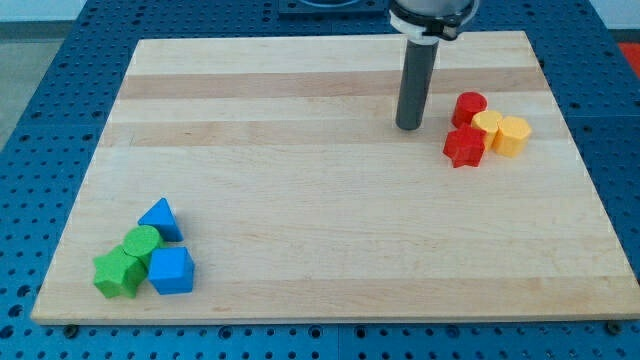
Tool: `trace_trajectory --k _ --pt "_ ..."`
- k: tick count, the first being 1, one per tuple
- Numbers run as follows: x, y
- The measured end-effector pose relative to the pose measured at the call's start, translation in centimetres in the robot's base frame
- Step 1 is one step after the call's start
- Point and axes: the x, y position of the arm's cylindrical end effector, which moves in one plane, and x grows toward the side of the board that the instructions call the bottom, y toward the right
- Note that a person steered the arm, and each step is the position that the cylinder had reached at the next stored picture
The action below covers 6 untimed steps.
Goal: Separate group of blocks at the bottom left of the board
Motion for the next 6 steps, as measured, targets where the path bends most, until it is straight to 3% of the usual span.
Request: trace_trajectory --k 2,4,6 --pt "0.1 -13.2" --pt "0.2 -15.1" --pt "0.3 -25.9"
